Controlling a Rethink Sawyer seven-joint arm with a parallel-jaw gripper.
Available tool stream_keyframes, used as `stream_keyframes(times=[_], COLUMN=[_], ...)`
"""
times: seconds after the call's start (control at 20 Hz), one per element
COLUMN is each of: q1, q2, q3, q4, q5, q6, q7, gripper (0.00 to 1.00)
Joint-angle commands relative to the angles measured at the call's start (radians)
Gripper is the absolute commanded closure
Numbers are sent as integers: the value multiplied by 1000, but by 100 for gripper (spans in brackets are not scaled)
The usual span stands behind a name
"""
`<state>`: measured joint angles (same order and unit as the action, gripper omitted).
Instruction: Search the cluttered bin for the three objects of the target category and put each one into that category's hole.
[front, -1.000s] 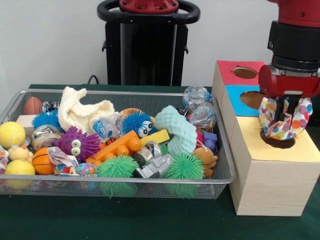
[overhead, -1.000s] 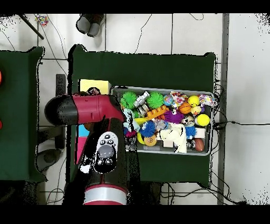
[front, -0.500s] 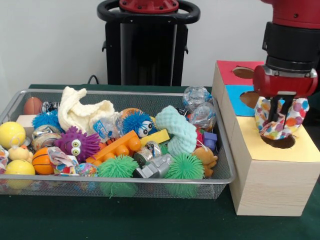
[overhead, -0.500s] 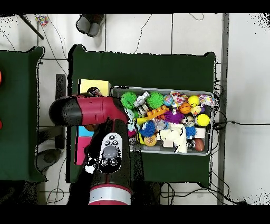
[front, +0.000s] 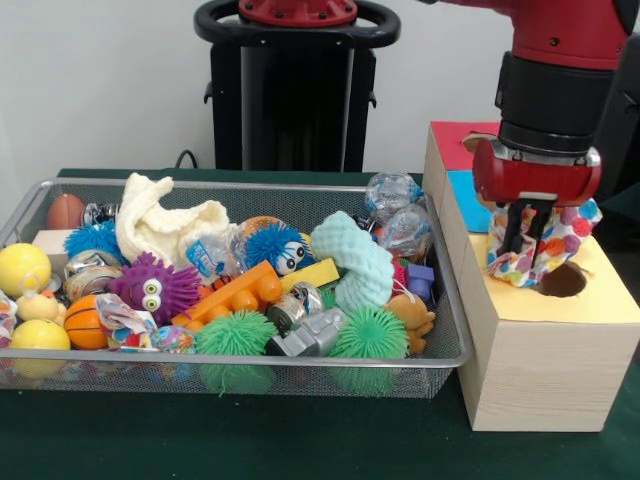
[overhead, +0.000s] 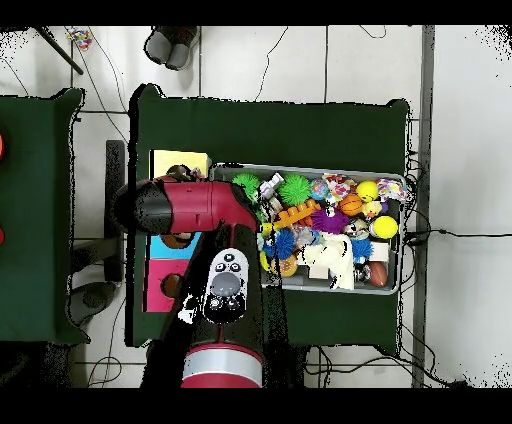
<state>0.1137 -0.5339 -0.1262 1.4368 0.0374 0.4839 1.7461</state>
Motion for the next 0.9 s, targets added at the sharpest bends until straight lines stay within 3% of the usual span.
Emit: stream_keyframes(times=[0.05, 0.5, 0.9], q1=[53, 152, 166], q2=[146, 226, 219], q3=[-98, -210, -197], q4=[-53, -130, -117], q5=[-16, 31, 76], q6=[85, 98, 108], q7=[248, 318, 282], gripper=[100, 100, 100])
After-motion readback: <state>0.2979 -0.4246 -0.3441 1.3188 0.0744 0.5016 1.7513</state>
